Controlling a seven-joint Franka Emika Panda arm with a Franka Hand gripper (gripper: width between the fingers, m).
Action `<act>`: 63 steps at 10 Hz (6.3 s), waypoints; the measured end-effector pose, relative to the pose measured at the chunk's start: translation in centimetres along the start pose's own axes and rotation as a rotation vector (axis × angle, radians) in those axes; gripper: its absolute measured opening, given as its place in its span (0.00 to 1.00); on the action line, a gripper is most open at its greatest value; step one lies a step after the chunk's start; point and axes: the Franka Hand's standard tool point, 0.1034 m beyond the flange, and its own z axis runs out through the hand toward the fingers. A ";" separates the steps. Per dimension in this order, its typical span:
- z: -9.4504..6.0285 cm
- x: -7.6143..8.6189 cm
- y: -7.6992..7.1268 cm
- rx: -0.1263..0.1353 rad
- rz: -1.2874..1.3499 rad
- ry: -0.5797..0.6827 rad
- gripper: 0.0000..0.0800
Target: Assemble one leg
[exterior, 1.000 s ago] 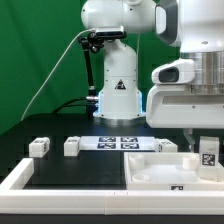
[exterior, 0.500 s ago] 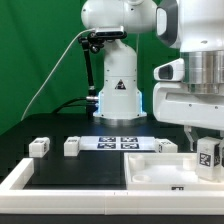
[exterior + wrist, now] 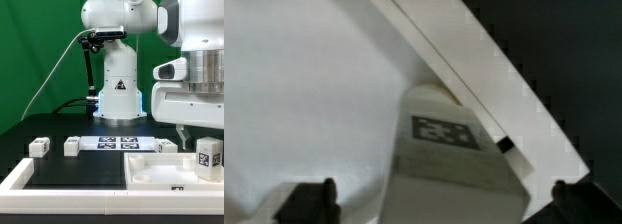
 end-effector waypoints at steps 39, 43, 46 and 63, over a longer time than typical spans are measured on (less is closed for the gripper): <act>0.5 -0.5 -0.7 0.041 0.236 -0.025 0.80; 0.4 -0.4 -0.7 0.006 -0.204 0.011 0.81; 0.4 0.0 -0.6 -0.006 -0.523 0.035 0.81; 1.5 0.5 0.5 0.057 0.372 -0.040 0.36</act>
Offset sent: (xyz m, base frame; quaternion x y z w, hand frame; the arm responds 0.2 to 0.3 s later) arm -0.0069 0.0037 0.0016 -0.0075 0.0067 -0.2130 0.9770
